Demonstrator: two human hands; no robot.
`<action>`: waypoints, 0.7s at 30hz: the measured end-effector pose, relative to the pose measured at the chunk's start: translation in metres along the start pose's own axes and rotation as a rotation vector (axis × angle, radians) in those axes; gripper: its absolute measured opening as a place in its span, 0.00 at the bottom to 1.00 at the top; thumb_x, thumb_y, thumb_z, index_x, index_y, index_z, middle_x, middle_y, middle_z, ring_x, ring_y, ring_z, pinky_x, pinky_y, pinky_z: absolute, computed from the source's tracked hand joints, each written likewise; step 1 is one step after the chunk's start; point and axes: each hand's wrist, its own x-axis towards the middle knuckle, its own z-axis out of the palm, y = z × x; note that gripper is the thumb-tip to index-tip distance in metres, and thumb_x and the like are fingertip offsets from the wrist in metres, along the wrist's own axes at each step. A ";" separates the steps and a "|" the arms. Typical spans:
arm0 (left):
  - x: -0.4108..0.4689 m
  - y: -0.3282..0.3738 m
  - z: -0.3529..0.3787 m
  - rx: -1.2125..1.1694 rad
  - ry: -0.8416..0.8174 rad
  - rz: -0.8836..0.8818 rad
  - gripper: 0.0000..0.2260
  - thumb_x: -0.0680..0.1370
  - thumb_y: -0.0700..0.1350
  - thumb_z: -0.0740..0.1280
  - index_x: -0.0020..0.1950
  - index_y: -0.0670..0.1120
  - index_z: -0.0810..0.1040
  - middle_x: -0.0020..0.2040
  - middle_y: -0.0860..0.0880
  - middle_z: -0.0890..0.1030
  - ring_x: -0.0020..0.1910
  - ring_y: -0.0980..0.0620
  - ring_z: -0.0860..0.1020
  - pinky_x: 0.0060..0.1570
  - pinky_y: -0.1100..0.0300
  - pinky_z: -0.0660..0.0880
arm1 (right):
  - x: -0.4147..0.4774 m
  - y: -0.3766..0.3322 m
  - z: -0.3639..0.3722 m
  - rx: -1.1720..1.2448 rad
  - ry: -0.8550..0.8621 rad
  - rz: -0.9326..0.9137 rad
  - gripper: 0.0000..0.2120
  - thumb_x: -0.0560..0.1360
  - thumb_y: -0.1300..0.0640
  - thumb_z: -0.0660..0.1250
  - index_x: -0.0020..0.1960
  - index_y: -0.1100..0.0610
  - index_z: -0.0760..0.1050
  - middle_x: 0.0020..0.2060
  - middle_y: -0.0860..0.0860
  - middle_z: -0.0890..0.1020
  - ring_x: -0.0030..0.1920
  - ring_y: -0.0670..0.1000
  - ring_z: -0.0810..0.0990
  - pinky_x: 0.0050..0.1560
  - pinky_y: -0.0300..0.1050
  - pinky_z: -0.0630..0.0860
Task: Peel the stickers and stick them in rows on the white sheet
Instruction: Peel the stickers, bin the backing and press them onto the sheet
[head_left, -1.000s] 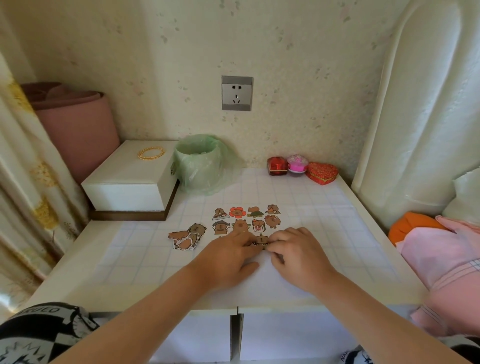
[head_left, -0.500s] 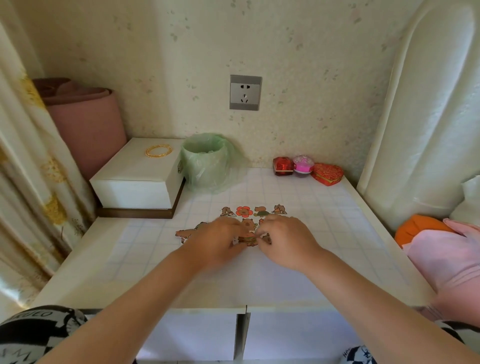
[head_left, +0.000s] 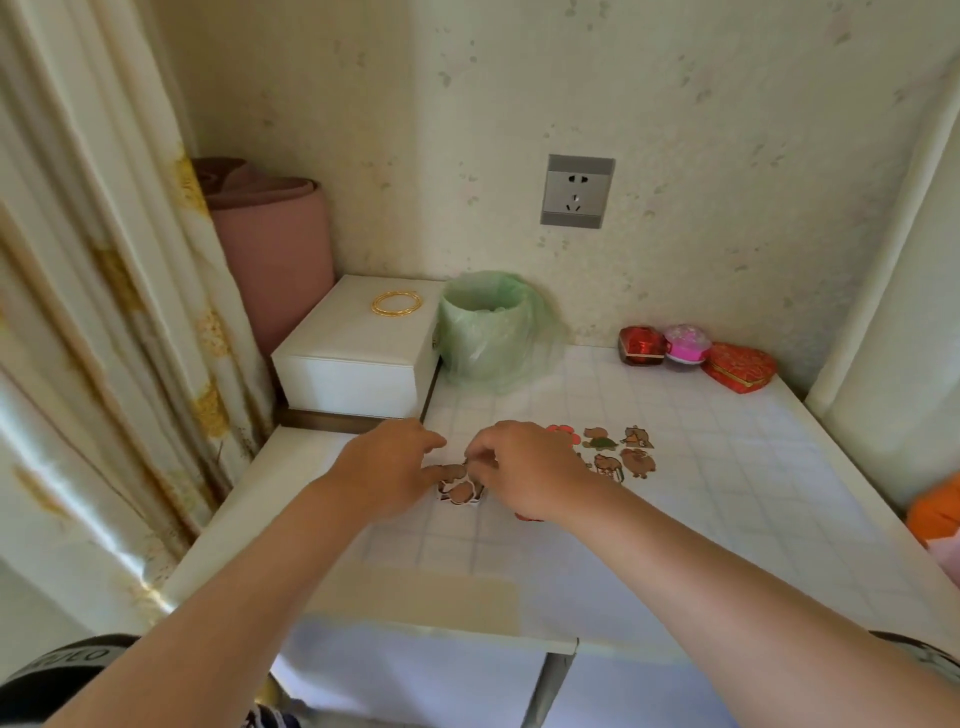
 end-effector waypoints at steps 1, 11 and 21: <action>-0.001 -0.002 0.002 0.014 -0.020 -0.004 0.23 0.80 0.62 0.61 0.72 0.55 0.72 0.63 0.52 0.76 0.65 0.52 0.71 0.60 0.54 0.73 | 0.005 -0.002 0.004 -0.026 -0.003 -0.001 0.10 0.80 0.48 0.64 0.58 0.49 0.80 0.53 0.48 0.81 0.51 0.51 0.80 0.46 0.46 0.75; 0.004 -0.007 0.008 -0.067 -0.055 0.015 0.12 0.77 0.54 0.68 0.60 0.56 0.79 0.55 0.53 0.74 0.60 0.53 0.70 0.53 0.57 0.72 | 0.024 -0.009 0.018 -0.009 -0.096 0.062 0.07 0.76 0.44 0.70 0.47 0.47 0.83 0.46 0.46 0.78 0.45 0.50 0.81 0.49 0.51 0.80; 0.003 -0.009 0.011 -0.073 -0.039 0.033 0.12 0.79 0.55 0.66 0.61 0.57 0.80 0.56 0.53 0.74 0.60 0.53 0.69 0.52 0.58 0.70 | 0.023 -0.005 0.019 0.095 -0.191 0.069 0.13 0.76 0.41 0.67 0.44 0.49 0.83 0.47 0.47 0.78 0.50 0.49 0.79 0.49 0.57 0.80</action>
